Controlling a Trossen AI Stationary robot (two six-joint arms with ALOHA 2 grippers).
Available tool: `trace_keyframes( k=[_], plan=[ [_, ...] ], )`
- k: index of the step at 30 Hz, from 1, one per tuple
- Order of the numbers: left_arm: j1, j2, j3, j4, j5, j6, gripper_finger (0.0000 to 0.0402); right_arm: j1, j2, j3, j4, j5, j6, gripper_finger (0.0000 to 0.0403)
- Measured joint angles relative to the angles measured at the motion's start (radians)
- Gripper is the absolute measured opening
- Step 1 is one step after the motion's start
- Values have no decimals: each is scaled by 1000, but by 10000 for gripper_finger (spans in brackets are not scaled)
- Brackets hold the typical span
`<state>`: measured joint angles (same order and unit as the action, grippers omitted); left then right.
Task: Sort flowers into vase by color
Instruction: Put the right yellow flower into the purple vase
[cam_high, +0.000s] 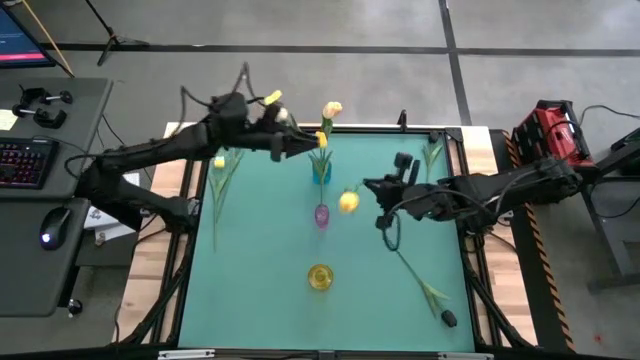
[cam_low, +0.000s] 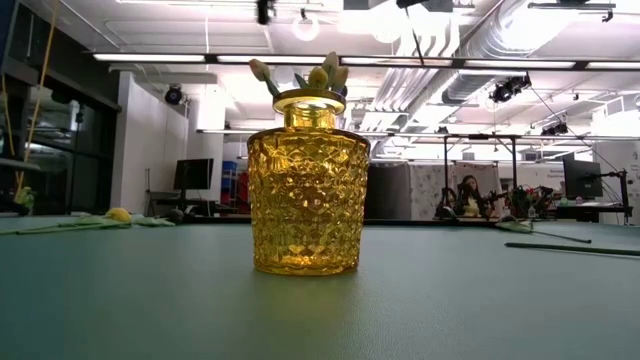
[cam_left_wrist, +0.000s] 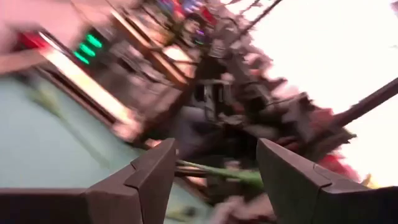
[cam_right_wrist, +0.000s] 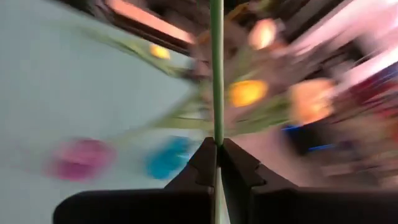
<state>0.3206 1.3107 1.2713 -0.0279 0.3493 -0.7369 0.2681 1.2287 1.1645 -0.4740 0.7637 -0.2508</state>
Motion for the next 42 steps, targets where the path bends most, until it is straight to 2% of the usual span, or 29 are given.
trace_keyframes(
  k=[3,6,8,12,17,20,25,28,33,37,42],
  plan=[
    [-47,-80,0,-125,-181,168,205,-21,-27,0,-53,-222,230,0],
    [-133,-150,0,-218,-380,282,203,-28,-23,0,-51,-385,325,0],
    [-211,-184,-1,-254,-513,327,202,-28,-3,0,-9,-441,349,0],
    [-377,-246,-68,-216,-740,356,202,-31,69,0,131,-507,342,0],
    [-570,-303,-231,-95,-977,327,202,-76,191,0,337,-588,297,0],
    [-658,-324,-340,6,-1076,273,202,-123,253,-1,417,-658,297,0],
    [-743,-331,-442,154,-1132,249,202,-204,287,-33,495,-797,308,0],
    [-763,-333,-442,165,-1138,272,202,-255,246,-161,640,-863,392,0],
    [-753,-332,-442,150,-1130,411,202,-299,140,-429,962,-868,529,0],
    [-674,-331,-442,155,-1099,415,202,-301,116,-554,1178,-839,564,0],
    [-485,-304,-441,154,-888,440,202,-301,170,-546,1175,-771,502,0]
  ],
)
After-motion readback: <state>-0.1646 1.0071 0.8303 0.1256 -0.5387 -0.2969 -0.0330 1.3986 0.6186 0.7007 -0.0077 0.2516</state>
